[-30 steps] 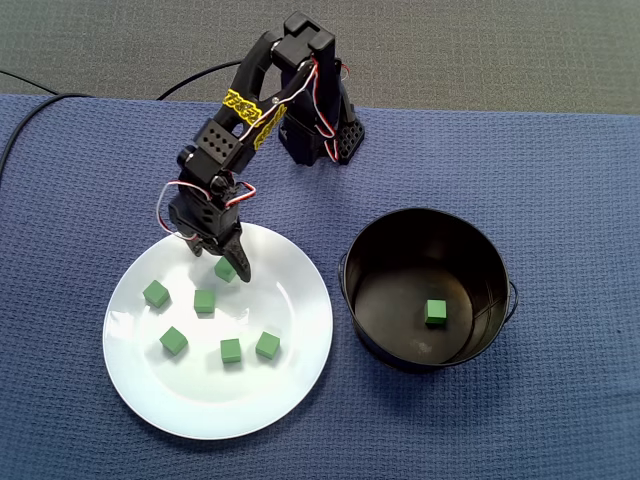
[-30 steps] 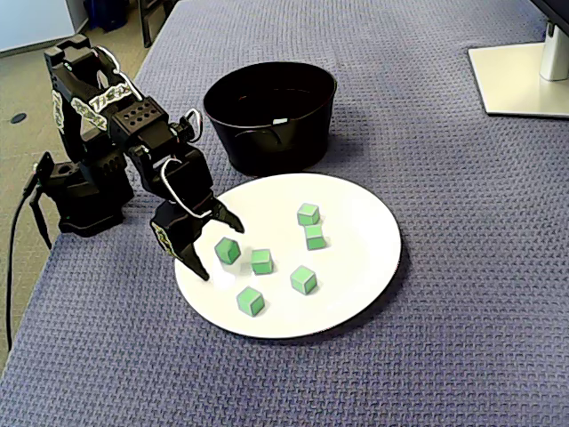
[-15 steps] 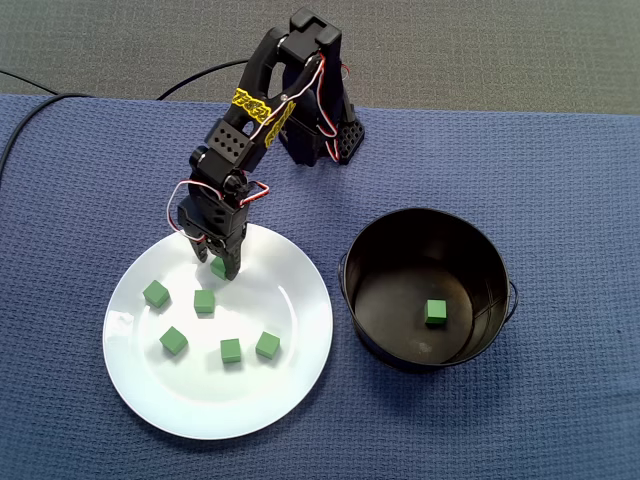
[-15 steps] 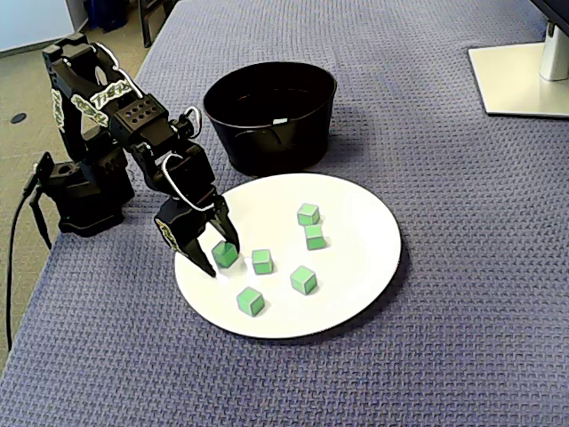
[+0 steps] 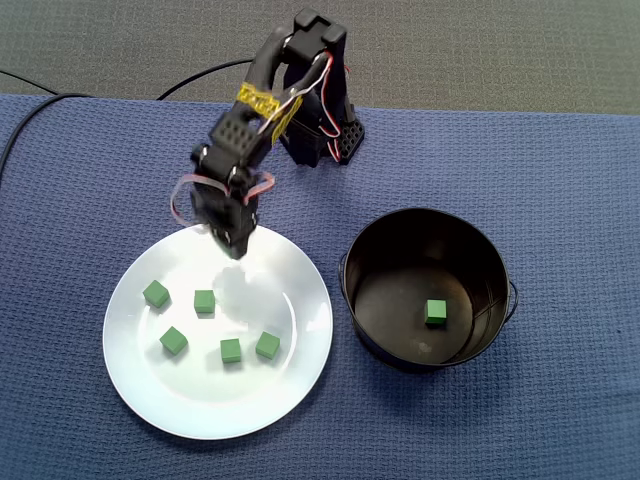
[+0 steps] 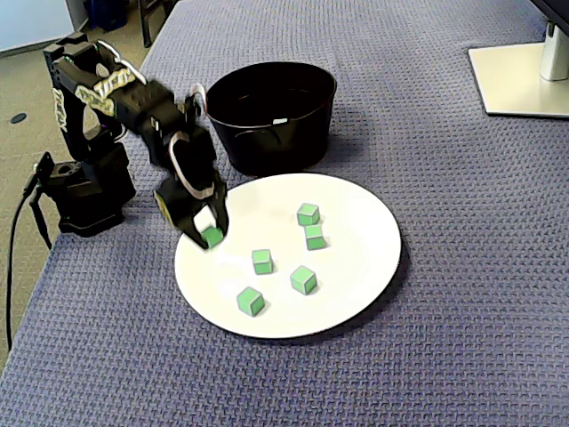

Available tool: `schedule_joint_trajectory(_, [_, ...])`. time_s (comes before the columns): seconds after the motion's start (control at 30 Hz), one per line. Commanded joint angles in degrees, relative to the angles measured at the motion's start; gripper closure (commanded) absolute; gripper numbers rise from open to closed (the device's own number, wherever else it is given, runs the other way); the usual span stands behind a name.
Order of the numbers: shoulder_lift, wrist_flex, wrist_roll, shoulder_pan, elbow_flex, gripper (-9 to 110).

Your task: Pick up the items on the white plate and put them in the black container.

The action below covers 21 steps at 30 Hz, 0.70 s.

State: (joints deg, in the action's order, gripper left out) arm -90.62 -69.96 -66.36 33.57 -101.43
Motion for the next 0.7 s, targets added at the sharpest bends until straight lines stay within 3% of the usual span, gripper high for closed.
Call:
schedule_joint_trajectory(0.0, [-12.57, -16.96, 10.11, -1.67, 18.11, 102])
schedule_joint_trajectory(0.17, [-20.83, -15.56, 22.41, -9.4, 33.57, 102])
schedule_joint_trajectory(0.3, [-25.58, -10.02, 26.54, -22.85, 38.5, 102])
schedule_joint_trajectory(0.47, [-29.27, -1.93, 28.48, -42.1, 36.39, 102])
schedule_joint_trajectory(0.67, [-23.73, 8.96, 32.26, -54.58, 27.16, 102])
